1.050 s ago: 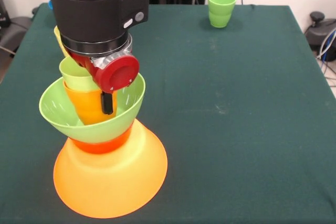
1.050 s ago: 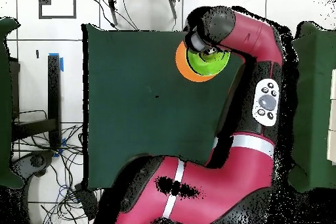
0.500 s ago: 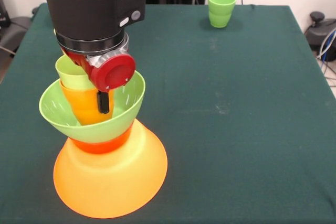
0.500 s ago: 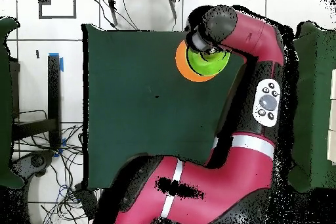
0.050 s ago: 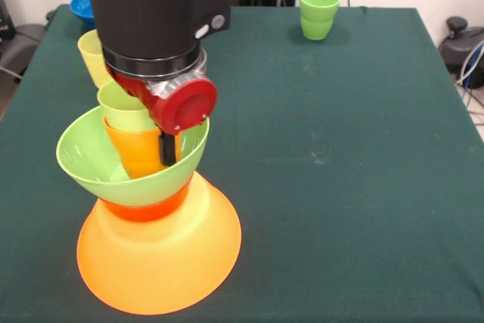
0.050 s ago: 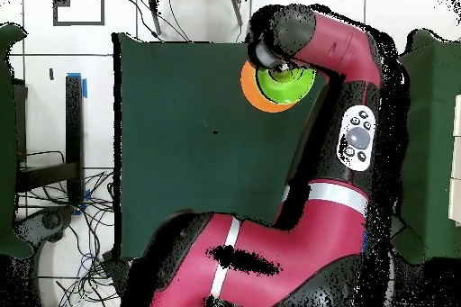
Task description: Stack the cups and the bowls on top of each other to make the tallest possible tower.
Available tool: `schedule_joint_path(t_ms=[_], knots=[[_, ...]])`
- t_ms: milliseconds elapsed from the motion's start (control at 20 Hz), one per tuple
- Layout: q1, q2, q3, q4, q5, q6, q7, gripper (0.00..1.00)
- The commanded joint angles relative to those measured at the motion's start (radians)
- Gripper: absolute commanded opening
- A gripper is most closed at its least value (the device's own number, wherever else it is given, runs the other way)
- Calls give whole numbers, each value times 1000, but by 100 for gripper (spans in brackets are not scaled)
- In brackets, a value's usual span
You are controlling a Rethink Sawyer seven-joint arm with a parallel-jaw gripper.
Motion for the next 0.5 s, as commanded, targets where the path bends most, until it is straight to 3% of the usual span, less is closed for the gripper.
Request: schedule_joint_path(t_ms=[50, 500], knots=[[30, 26, 33, -29, 17, -17, 188, 0], [34, 43, 17, -47, 37, -17, 183, 0]])
